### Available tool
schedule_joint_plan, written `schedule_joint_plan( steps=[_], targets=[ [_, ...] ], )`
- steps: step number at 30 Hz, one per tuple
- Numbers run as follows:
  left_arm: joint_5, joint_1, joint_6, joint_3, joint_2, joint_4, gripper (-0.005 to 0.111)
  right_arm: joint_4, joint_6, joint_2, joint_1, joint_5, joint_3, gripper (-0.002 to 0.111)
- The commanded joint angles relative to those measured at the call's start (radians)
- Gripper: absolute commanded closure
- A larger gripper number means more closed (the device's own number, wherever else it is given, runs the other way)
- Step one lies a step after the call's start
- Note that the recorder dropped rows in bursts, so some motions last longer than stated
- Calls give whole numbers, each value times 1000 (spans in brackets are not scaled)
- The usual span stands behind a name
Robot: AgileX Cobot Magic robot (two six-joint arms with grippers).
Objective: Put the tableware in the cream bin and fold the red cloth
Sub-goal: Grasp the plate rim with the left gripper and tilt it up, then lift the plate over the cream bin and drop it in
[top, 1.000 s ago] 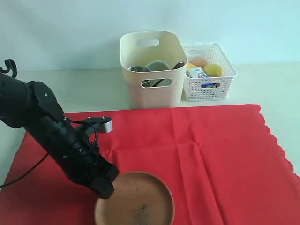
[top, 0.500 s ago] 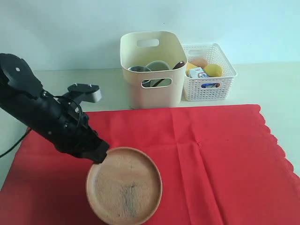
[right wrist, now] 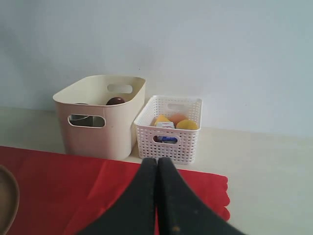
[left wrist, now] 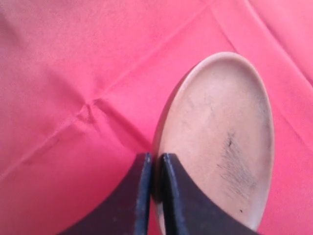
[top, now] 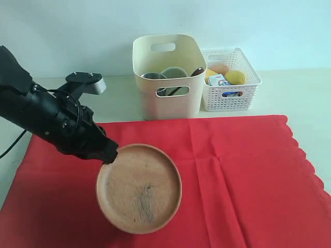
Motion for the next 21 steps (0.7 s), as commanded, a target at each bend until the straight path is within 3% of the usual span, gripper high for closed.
schedule_joint_plan(
  steps=[1,6,12,21],
  targets=[
    [-3,4,3,-47,-26,-70,107,-2,-1,-5,-7,-5,5,108],
    [20,12,4,-145,-51,-84,107,-2,-1,-5,-7,-5,5,108],
    [15,74,2,-311,-50,-121,107,-2,-1,-5,-7,-5,5,108],
    [-1,141,26,-631,139,-152,107,-2,-1,-5,-7,-5,5,108]
  ],
)
